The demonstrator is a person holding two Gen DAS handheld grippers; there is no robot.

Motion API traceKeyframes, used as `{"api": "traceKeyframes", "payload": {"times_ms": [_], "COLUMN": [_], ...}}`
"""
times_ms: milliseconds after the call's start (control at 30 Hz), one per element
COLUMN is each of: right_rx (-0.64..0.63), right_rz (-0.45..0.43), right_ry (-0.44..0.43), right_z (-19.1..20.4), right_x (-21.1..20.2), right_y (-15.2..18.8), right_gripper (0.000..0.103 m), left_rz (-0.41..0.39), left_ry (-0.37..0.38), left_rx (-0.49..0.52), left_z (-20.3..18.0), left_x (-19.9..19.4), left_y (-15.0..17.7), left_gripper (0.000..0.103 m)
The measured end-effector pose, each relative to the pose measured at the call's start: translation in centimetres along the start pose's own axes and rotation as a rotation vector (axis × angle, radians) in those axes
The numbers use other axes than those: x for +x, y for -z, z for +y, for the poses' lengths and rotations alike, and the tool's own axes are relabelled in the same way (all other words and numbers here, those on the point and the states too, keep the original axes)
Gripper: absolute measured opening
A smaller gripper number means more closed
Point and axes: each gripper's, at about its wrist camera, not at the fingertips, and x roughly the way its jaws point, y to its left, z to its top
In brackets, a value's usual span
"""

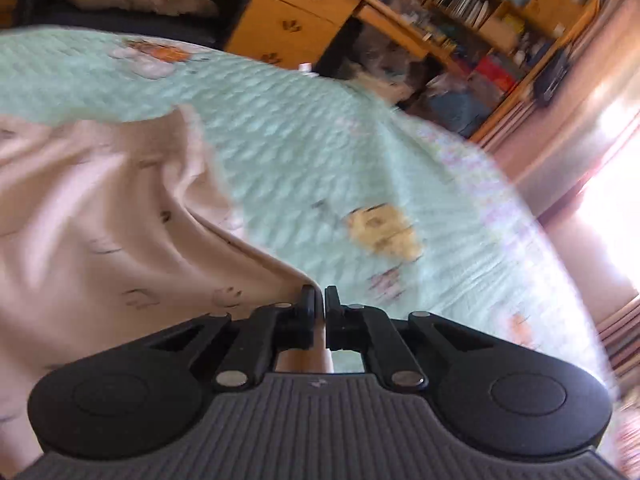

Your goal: Fold clothes

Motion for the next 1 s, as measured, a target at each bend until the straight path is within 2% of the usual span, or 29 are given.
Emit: {"api": "traceKeyframes", "payload": {"times_ms": [33, 67, 100, 200, 233, 267, 300, 333, 400, 433, 533, 600, 667, 767, 800, 833, 867, 933, 1000], "right_rx": [-0.041, -0.037, 0.006, 0.108, 0.142, 0.219, 0.327, 0.434, 0.539, 0.590, 0.636, 0.640, 0.577, 0.463, 0.472, 0.483, 0.493, 0.428, 0.345], "right_rz": [0.008, 0.025, 0.025, 0.013, 0.014, 0.008, -0.004, -0.016, -0.055, -0.075, -0.090, -0.093, -0.074, 0.003, 0.005, 0.005, 0.006, -0.014, -0.039], "right_ry": [0.037, 0.033, 0.010, 0.017, 0.010, -0.035, -0.134, -0.234, -0.327, -0.373, -0.384, -0.447, -0.497, -0.534, -0.551, -0.568, -0.586, -0.579, -0.496], "right_z": [0.1, -0.3, -1.0, -2.7, -3.3, -4.3, -5.3, -6.4, -7.3, -7.7, -8.2, -8.3, -7.8, -6.7, -6.9, -7.1, -7.3, -6.5, -5.7], "right_x": [0.9, 1.8, 2.3, 2.5, 2.5, 2.1, 1.6, 1.1, 0.7, 0.6, 2.0, 3.3, 4.6, 6.0, 5.9, 5.7, 5.6, 4.1, 2.6], "right_y": [-0.5, -0.9, -1.2, -1.3, -1.0, -0.4, 0.4, 1.2, 2.5, 3.1, 3.5, 3.5, 3.3, 2.7, 2.6, 2.4, 2.3, 1.8, 1.3], "right_gripper": [0.005, 0.005, 0.005, 0.006, 0.009, 0.010, 0.018, 0.040, 0.066, 0.067, 0.067, 0.067, 0.067, 0.063, 0.043, 0.001, 0.003, 0.003, 0.003], "left_rz": [-0.004, -0.008, -0.011, -0.026, -0.031, -0.032, -0.033, -0.036, -0.040, -0.040, -0.043, -0.049, -0.058, -0.063, -0.063, -0.063, -0.063, -0.067, -0.071], "left_ry": [0.001, 0.007, 0.013, 0.036, 0.044, 0.049, 0.053, 0.057, 0.059, 0.058, 0.061, 0.069, 0.084, 0.100, 0.099, 0.096, 0.092, 0.090, 0.093], "left_rx": [-0.001, -0.009, -0.017, -0.045, -0.054, -0.057, -0.056, -0.052, -0.046, -0.045, -0.044, -0.048, -0.061, -0.073, -0.068, -0.060, -0.051, -0.041, -0.039], "left_z": [0.0, 0.1, 0.2, 0.4, 0.6, 0.7, 0.7, 0.6, 0.5, 0.5, 0.6, 0.6, 0.7, 0.9, 0.8, 0.8, 0.6, 0.5, 0.3], "left_x": [0.1, 0.0, 0.0, 0.0, -0.1, -0.2, -0.3, -0.4, -0.4, -0.5, -0.7, -0.7, -0.8, -0.8, -0.7, -0.7, -0.7, -0.6, -0.5], "left_y": [0.0, -0.1, -0.2, -0.5, -0.5, -0.6, -0.6, -0.6, -0.5, -0.5, -0.5, -0.5, -0.6, -0.7, -0.7, -0.8, -0.9, -0.9, -0.8], "left_gripper": [0.100, 0.100, 0.100, 0.100, 0.100, 0.100, 0.100, 0.100, 0.101, 0.101, 0.101, 0.101, 0.101, 0.102, 0.102, 0.102, 0.102, 0.102, 0.102]}}
